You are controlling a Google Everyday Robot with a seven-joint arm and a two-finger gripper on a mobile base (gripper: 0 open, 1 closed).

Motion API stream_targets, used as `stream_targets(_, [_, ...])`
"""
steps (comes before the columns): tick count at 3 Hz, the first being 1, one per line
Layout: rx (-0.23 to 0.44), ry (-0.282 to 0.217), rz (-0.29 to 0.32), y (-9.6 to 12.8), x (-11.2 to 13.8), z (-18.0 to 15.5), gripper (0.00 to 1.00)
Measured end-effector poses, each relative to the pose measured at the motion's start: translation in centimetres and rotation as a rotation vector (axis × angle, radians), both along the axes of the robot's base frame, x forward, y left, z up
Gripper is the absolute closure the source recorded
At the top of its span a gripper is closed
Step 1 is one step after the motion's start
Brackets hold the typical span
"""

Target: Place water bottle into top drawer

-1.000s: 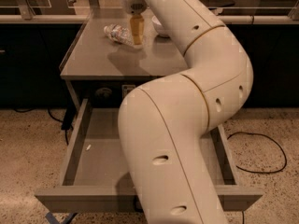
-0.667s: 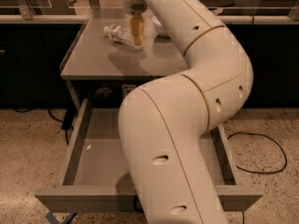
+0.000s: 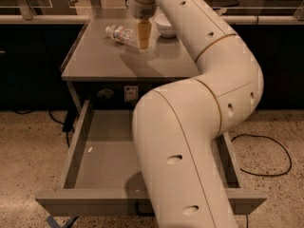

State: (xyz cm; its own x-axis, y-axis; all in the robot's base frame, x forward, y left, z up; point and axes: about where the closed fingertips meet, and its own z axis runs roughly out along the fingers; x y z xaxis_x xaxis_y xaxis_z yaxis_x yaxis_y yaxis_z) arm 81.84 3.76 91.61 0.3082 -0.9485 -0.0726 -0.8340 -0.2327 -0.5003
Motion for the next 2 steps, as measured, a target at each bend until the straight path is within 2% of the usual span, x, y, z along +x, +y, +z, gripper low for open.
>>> stream_targets(1, [0.043,0.002,0.07,-0.4,0.4,-0.7,0.0])
stream_targets(2, [0.028,-0.007,0.107,0.3,1.5,-2.2,0.0])
